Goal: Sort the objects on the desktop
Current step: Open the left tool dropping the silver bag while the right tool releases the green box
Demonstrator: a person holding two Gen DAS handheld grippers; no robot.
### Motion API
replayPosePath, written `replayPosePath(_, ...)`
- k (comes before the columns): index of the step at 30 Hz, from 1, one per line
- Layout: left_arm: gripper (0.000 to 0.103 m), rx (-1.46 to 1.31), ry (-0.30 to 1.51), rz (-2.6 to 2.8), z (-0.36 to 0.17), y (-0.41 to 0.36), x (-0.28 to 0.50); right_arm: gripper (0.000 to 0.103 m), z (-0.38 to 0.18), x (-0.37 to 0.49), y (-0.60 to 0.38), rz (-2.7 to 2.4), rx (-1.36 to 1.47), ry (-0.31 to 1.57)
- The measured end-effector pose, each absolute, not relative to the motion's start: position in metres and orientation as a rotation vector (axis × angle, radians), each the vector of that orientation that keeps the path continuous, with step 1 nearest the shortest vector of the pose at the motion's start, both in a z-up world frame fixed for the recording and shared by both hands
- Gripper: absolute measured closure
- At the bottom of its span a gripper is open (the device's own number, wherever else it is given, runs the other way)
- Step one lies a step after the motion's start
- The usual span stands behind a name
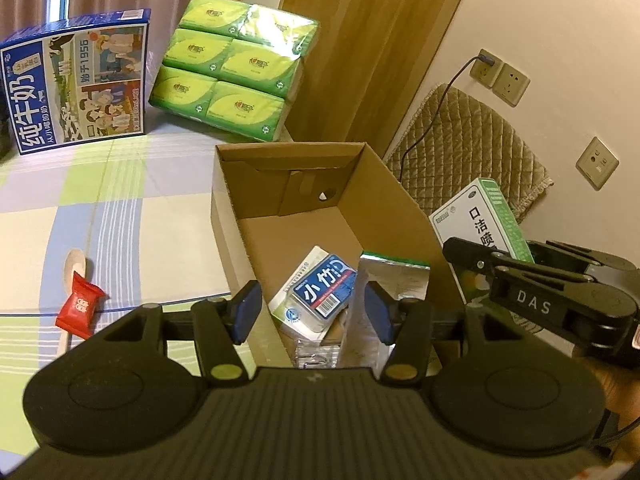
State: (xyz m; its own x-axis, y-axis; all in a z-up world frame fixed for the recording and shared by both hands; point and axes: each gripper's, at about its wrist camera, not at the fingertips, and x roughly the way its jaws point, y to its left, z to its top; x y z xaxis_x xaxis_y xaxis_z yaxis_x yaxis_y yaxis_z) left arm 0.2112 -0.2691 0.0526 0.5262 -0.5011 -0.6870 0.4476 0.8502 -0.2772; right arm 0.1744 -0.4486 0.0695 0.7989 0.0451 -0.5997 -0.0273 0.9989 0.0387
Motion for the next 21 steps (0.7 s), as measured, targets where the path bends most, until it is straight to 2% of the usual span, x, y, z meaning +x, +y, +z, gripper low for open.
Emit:
replayPosePath(4,0.046,-0.068,0.843,-0.558,0.051,-0.264,0.212,0.075,0.070,0.181,-0.448,0.082,0.095,0.604)
replayPosePath(5,0.044,-0.069,0.844,-0.555,0.050,-0.262,0.213,0.067,0.071,0.182,-0.449,0.085,0.118,0.599)
replayPosePath(6,0.043,-0.069,0.847,-0.550,0.048,-0.260,0.213,0.047,0.072,0.183,-0.450,0.078,0.135,0.597)
replayPosePath(7,0.043,-0.069,0.850,-0.547,0.047,-0.258,0.213,0.042,0.072,0.183,-0.451,0.073,0.144,0.588)
replayPosePath(13,0.043,-0.072,0.856,-0.527,0.040,-0.245,0.211,0.040,0.069,0.173,-0.453,0.058,0.132,0.601)
replayPosePath(21,0.034,-0.066,0.849,-0.505,0.043,-0.229,0.198,0.032,0.070,0.152,-0.453,0.049,0.133,0.615)
